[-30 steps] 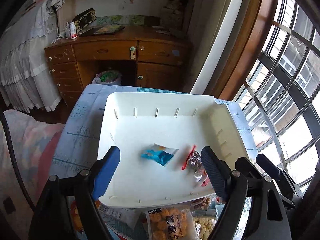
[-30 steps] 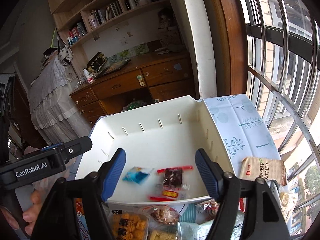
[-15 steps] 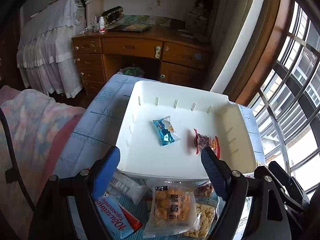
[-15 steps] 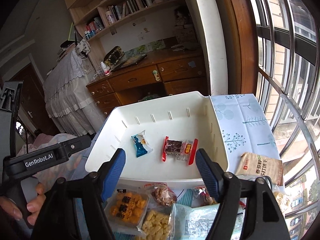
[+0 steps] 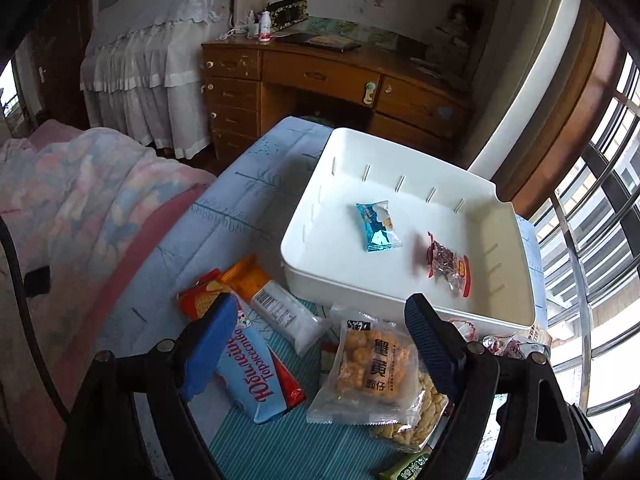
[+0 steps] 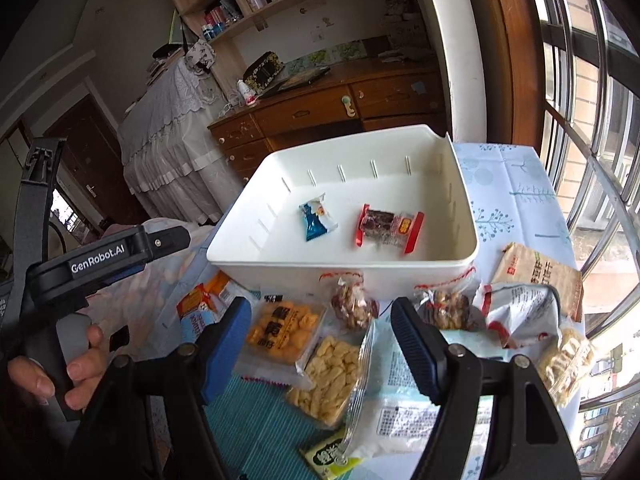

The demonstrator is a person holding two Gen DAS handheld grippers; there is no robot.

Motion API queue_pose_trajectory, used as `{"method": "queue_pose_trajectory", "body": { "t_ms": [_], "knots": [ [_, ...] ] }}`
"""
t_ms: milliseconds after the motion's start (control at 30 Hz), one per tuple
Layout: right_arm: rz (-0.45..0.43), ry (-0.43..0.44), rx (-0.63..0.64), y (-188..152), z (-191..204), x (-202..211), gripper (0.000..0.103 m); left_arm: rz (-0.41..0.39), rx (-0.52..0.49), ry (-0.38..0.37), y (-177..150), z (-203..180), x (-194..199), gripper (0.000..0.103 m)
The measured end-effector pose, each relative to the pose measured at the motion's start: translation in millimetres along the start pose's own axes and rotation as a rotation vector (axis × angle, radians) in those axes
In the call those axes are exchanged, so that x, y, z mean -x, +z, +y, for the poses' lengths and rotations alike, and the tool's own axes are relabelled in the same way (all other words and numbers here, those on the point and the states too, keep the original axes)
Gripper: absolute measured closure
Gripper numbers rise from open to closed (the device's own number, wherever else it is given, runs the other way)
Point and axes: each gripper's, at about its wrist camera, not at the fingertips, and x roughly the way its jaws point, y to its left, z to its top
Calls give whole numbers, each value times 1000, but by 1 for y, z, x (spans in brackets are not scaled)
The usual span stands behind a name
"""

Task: Organize snacks
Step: 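Withdraw both open tools from the white bin, then grasp the blue-and-red biscuit pack with the left tool while the right tool grasps the yellow-green snack pack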

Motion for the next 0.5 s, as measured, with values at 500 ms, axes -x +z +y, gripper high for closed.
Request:
{"method": "queue_pose_trajectory", "body": {
  "t_ms": [500],
  "knots": [
    [243,-69,-109,-69,-13,-11,30,252,348,40,-41,77,-56,18]
  ]
}}
